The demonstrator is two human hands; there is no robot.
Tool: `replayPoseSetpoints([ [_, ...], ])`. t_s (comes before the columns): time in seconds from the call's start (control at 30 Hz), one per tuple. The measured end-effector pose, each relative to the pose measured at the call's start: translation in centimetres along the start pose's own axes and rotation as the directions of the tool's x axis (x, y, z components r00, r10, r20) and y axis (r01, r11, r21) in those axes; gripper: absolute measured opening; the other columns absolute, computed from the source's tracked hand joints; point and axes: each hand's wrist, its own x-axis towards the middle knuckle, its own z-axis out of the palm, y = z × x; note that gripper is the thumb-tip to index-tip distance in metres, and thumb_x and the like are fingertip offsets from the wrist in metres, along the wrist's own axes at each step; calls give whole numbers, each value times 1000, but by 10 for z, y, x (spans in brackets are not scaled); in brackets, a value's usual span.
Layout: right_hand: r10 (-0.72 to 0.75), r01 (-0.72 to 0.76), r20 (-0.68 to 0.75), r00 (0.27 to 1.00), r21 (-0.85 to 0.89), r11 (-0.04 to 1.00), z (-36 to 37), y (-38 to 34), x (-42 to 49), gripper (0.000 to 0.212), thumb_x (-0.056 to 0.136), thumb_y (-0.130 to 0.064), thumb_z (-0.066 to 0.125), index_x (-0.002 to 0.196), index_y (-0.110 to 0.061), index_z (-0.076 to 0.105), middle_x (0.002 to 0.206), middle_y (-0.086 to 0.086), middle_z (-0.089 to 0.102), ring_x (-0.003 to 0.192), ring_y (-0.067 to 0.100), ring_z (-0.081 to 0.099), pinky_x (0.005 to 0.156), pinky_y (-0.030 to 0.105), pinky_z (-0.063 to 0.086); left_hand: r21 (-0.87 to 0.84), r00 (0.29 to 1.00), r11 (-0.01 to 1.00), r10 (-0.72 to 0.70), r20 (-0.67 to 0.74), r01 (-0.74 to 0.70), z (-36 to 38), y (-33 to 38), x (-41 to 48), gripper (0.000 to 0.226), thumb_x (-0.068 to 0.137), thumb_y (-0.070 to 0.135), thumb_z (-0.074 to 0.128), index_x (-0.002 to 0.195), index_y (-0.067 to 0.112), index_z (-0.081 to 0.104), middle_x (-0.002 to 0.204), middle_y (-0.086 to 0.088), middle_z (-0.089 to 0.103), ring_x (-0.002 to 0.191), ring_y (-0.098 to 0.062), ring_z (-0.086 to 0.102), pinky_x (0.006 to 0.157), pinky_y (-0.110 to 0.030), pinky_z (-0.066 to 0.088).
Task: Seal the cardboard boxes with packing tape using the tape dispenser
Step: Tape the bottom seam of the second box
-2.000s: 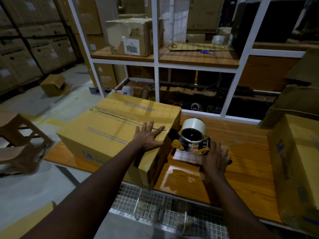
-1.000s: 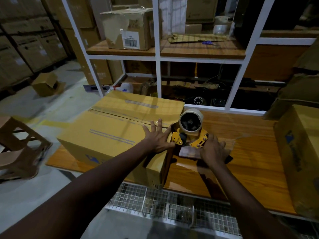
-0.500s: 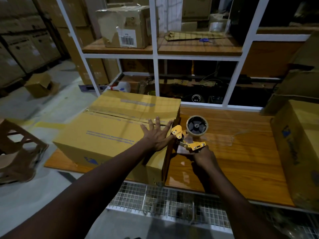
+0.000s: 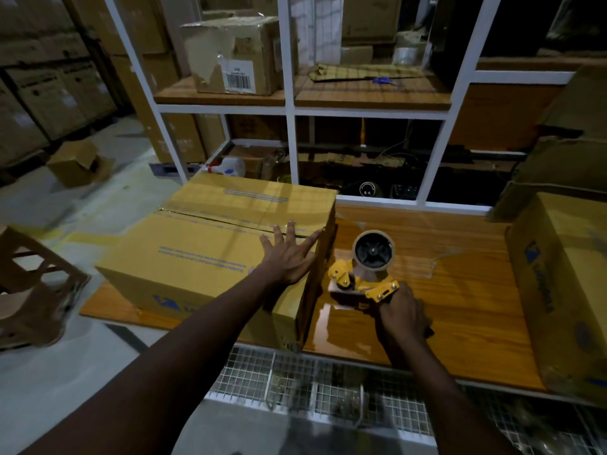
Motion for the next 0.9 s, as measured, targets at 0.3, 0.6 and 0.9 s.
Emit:
replayPoseSetpoints([
  [0.3,-53,65,-213,976,46,997,-47,-37,18,32,90,-28,58,117,-14,47,126,11,53,116,41,47,94,55,39,-25,1000,1000,-6,-12,6,3,-5,-1,65,102,52,13,156,26,-11,163,-13,-15,150,-38,-9,115,-64,3],
  [0.6,-194,202,-285,939,0,979,-59,-131,0,34,92,-25,57,123,-17,46,128,7,51,119,36,42,92,50,34,-7,995,995,-96,-3,96,-1,-104,2,64,103,53,14,157,26,-6,165,-7,-12,150,-37,-6,115,-63,7],
  [0.9,-267,273,-317,910,-26,962,-8,-243,-30,30,89,-21,58,117,-19,46,122,6,52,114,33,42,87,47,32,-21,989,989,-143,24,144,-8,-252,-13,64,103,54,14,157,28,-8,164,-3,-16,151,-33,-8,114,-64,5],
])
